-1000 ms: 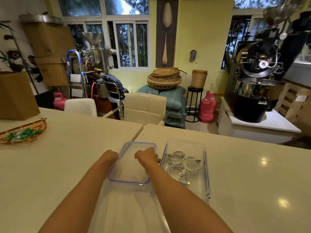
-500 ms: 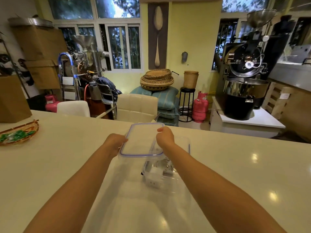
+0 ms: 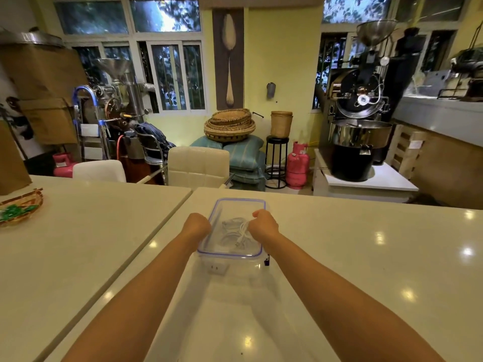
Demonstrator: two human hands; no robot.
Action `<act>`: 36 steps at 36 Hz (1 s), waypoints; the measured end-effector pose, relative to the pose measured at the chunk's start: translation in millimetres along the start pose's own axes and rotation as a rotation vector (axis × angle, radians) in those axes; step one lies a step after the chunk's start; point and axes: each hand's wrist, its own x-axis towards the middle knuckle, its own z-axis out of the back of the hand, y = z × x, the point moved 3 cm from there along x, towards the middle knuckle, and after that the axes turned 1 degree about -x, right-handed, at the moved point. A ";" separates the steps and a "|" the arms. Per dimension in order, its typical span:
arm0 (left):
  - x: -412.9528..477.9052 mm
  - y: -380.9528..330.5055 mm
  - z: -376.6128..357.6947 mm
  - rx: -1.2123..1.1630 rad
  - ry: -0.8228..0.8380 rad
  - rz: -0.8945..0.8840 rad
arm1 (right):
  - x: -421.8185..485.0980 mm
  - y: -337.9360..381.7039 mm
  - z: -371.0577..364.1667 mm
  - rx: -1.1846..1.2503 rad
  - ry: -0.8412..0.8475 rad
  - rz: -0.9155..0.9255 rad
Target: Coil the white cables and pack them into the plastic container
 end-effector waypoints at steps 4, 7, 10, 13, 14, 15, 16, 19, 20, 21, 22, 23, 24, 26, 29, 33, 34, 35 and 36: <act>-1.4 -6.4 -4.8 0.156 -0.020 -0.071 | 2.0 -2.8 2.5 -0.132 -0.002 0.038; 0.8 -9.0 -7.8 0.264 -0.015 -0.100 | 1.0 -1.9 3.9 -0.229 0.000 0.047; 6.3 -8.9 -9.1 0.372 -0.025 -0.130 | 7.0 -5.0 3.1 -0.310 -0.011 0.062; 8.4 -9.1 -10.8 0.470 -0.044 -0.164 | 11.0 -9.2 1.3 -0.366 -0.001 0.082; 7.0 -10.1 -10.8 0.495 -0.053 -0.157 | 12.7 -10.3 0.7 -0.381 -0.010 0.094; 7.7 -10.0 -11.6 0.510 -0.068 -0.158 | 13.4 -10.8 0.1 -0.411 -0.015 0.101; 8.6 -9.1 -12.5 0.525 -0.075 -0.156 | 15.7 -12.5 -0.5 -0.421 -0.021 0.106; 9.2 -7.0 -14.7 0.576 -0.093 -0.168 | 17.0 -11.9 -1.7 -0.429 -0.019 0.094; 10.0 -6.8 -15.2 0.591 -0.098 -0.179 | 17.5 -11.6 -2.5 -0.437 -0.014 0.092; 10.9 -6.5 -15.2 0.607 -0.109 -0.190 | 18.4 -11.9 -3.3 -0.441 -0.019 0.093; 10.8 -6.7 -14.8 0.621 -0.114 -0.194 | 19.7 -12.1 -4.1 -0.437 -0.023 0.091; 12.2 -7.1 -14.8 0.633 -0.124 -0.204 | 19.7 -11.8 -4.5 -0.435 -0.028 0.089; 12.4 -7.7 -14.7 0.642 -0.127 -0.207 | 19.7 -11.5 -5.0 -0.438 -0.028 0.081; 11.3 -9.6 -14.8 0.664 -0.131 -0.209 | 20.3 -11.8 -5.0 -0.432 -0.040 0.078; 9.4 -12.2 -15.0 0.705 -0.133 -0.223 | 18.4 -13.0 -5.0 -0.438 -0.047 0.099; 7.4 -18.3 -13.9 0.795 -0.108 -0.236 | 16.5 -12.1 -1.2 -0.465 -0.053 0.137; 6.1 -21.3 -12.6 0.822 -0.093 -0.236 | 15.9 -10.0 1.7 -0.468 -0.048 0.141; 7.4 -24.1 -12.3 0.857 -0.076 -0.238 | 18.7 -9.4 4.2 -0.468 -0.044 0.144; 10.3 -26.4 -12.2 0.893 -0.053 -0.224 | 18.6 -8.7 7.4 -0.464 -0.022 0.134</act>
